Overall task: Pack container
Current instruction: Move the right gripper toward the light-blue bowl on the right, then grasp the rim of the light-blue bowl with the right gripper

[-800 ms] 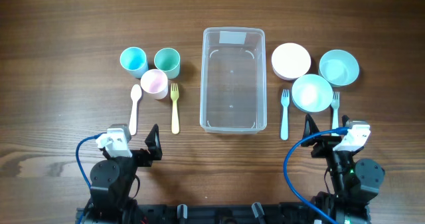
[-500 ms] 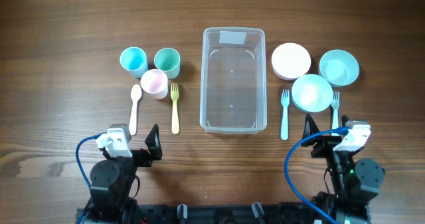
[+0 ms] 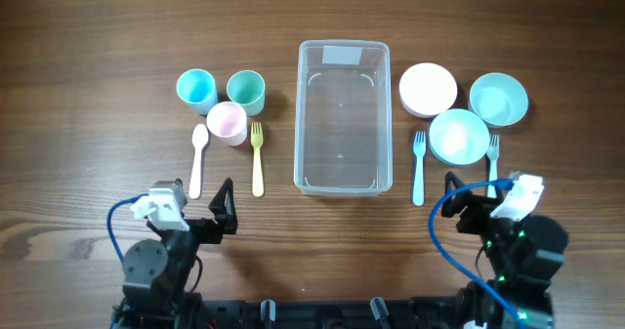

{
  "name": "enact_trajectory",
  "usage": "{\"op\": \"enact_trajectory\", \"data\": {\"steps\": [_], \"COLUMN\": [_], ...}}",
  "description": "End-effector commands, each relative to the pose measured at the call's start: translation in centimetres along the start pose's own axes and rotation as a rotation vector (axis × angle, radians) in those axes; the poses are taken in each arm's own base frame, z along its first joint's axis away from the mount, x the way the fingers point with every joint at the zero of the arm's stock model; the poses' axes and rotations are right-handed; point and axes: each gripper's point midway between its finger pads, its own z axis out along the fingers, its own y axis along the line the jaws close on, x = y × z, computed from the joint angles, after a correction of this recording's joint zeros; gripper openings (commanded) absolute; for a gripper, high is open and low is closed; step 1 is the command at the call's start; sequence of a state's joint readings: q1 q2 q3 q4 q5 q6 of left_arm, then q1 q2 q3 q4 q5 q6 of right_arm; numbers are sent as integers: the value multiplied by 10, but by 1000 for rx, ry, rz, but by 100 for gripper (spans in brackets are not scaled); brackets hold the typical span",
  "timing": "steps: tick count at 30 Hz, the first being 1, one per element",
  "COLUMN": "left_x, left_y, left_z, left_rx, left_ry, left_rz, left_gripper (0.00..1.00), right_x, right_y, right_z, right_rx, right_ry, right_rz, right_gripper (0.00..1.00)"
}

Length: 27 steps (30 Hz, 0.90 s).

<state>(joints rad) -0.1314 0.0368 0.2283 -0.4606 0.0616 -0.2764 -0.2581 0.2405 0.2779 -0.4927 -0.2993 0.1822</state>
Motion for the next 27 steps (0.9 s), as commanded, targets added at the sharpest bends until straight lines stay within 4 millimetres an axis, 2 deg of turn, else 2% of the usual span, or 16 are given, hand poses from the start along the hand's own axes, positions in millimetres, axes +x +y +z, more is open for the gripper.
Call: {"op": "enact_trajectory", "data": {"steps": [1,2,5,8,11,12,13,15,20,22,25,27], "left_x": [-40,-51,-105,-136,-151,-151,-151,-140,-101,-94,-91,-91], "left_y": [-10,-10,-15,-23,-16,-5,2,26,61,66,67,67], "left_z": [-7,-5,9,34,71,88,97,117,135,140,141,141], "left_rx": [-17,-44,-130,-162,-236,-279,-303,-369,-426,-435,-437,-437], "left_ry": [-17,-12,25,108,241,308,342,439,596,621,628,628], "left_rz": [-17,-18,-1,73,83,70,61,33,-35,-40,-40,-40], "left_gripper": [100,100,100,100,100,100,100,100,100,100,100,100], "right_x": [-56,-67,-102,-124,-146,-155,-157,-148,-115,-93,-52,-22], "right_y": [20,22,27,27,20,12,8,0,-22,-33,-63,-70], "right_z": [-17,-18,-12,0,17,27,32,49,85,101,109,115], "right_rx": [-21,-16,7,21,64,100,114,114,138,155,309,314], "right_ry": [1,32,169,294,402,444,464,547,690,774,920,1013], "right_rz": [-28,-18,8,-15,-12,-7,-16,-73,-51,-28,44,72], "right_gripper": [100,100,100,100,100,100,100,100,100,100,100,99]}}
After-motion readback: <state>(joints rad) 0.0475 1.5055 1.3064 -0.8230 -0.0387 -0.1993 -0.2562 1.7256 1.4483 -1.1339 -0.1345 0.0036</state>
